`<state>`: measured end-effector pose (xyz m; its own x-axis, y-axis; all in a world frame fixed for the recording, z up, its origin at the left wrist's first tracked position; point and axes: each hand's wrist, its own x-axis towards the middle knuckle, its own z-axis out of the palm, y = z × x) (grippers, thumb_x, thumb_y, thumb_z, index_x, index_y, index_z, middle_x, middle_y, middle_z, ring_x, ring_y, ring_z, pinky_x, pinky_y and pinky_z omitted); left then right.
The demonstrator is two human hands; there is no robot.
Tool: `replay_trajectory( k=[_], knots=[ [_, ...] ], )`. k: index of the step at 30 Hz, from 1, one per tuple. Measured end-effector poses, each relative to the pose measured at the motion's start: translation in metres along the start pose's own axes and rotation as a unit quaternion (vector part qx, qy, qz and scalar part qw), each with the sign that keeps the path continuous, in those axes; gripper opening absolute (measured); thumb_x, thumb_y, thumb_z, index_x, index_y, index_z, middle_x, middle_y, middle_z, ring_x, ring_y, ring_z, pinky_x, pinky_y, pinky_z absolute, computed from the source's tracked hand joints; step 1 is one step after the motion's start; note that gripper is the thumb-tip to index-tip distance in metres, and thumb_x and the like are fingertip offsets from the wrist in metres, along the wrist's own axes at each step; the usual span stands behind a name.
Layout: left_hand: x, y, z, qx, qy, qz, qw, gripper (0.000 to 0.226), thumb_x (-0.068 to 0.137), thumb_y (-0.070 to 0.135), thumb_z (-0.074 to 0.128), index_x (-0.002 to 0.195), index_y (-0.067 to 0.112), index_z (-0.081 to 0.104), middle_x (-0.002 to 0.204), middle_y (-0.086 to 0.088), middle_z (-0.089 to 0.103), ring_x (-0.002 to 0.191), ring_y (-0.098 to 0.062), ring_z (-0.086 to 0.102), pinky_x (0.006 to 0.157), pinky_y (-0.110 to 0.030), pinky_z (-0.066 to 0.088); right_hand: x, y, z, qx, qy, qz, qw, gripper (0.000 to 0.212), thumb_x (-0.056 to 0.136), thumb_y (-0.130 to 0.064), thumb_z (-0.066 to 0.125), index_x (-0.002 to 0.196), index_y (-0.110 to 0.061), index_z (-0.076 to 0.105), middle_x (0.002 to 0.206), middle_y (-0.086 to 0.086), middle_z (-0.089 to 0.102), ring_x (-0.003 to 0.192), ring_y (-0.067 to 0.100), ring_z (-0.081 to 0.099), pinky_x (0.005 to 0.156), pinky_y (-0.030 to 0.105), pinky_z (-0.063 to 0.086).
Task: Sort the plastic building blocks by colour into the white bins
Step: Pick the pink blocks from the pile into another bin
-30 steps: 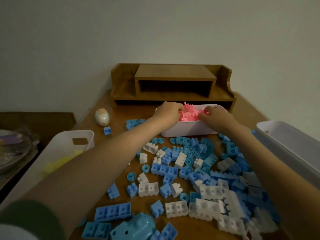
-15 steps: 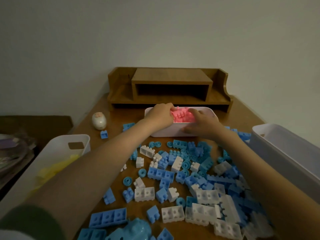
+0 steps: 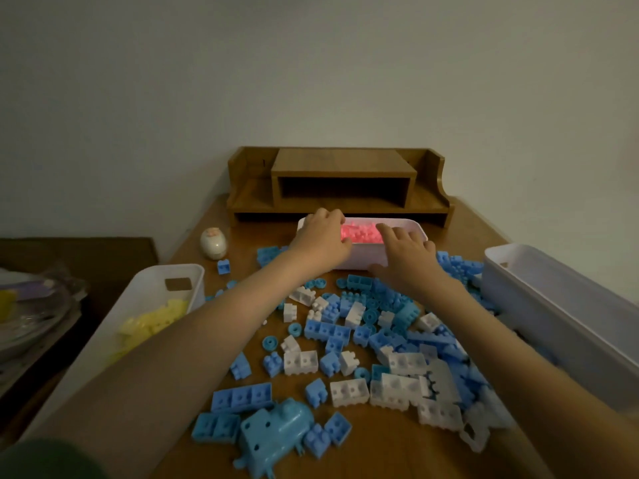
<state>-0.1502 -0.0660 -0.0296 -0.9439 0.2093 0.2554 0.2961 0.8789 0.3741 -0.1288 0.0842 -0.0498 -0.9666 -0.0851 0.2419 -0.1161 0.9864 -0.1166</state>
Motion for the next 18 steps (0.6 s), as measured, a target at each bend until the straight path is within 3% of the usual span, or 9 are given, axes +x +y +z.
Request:
replay_trajectory(
  k=[5, 8, 14, 18],
  knots=[
    [-0.041, 0.027, -0.007, 0.010, -0.063, 0.010, 0.998, 0.039, 0.094, 0.028, 0.049, 0.130, 0.012, 0.047, 0.133, -0.009, 0.044, 0.121, -0.026, 0.043, 0.095, -0.037, 0.042, -0.042, -0.011, -0.010, 0.016, -0.031, -0.008, 0.999, 0.060, 0.092, -0.036, 0.052, 0.143, -0.018, 0.026, 0.144, 0.008, 0.037, 0.131, 0.032, 0.033, 0.105, 0.047, 0.028],
    [-0.071, 0.044, -0.002, -0.029, -0.089, 0.007, 0.996, 0.034, 0.092, 0.026, 0.051, 0.124, 0.012, 0.052, 0.122, -0.008, 0.054, 0.104, -0.023, 0.054, 0.082, -0.034, 0.049, -0.069, -0.019, -0.016, 0.029, -0.054, -0.012, 0.998, 0.055, 0.091, -0.032, 0.052, 0.140, -0.019, 0.029, 0.139, 0.007, 0.039, 0.129, 0.031, 0.034, 0.104, 0.044, 0.029],
    [-0.118, 0.073, 0.001, -0.128, -0.092, -0.004, 0.988, 0.024, 0.098, 0.019, 0.043, 0.118, 0.011, 0.054, 0.115, -0.009, 0.058, 0.089, -0.018, 0.052, 0.071, -0.030, 0.042, -0.114, -0.017, -0.026, 0.081, -0.039, 0.000, 0.996, 0.044, 0.086, -0.022, 0.058, 0.127, -0.017, 0.042, 0.132, 0.007, 0.046, 0.122, 0.029, 0.042, 0.099, 0.041, 0.035],
    [-0.140, 0.097, 0.003, -0.137, -0.098, 0.034, 0.985, 0.027, 0.100, 0.020, 0.040, 0.118, 0.010, 0.057, 0.115, -0.010, 0.061, 0.101, -0.026, 0.058, 0.082, -0.037, 0.048, -0.145, 0.000, -0.034, 0.023, -0.008, 0.046, 0.999, 0.038, 0.093, -0.025, 0.049, 0.130, -0.017, 0.042, 0.136, 0.007, 0.043, 0.125, 0.029, 0.037, 0.100, 0.041, 0.031]
  ],
)
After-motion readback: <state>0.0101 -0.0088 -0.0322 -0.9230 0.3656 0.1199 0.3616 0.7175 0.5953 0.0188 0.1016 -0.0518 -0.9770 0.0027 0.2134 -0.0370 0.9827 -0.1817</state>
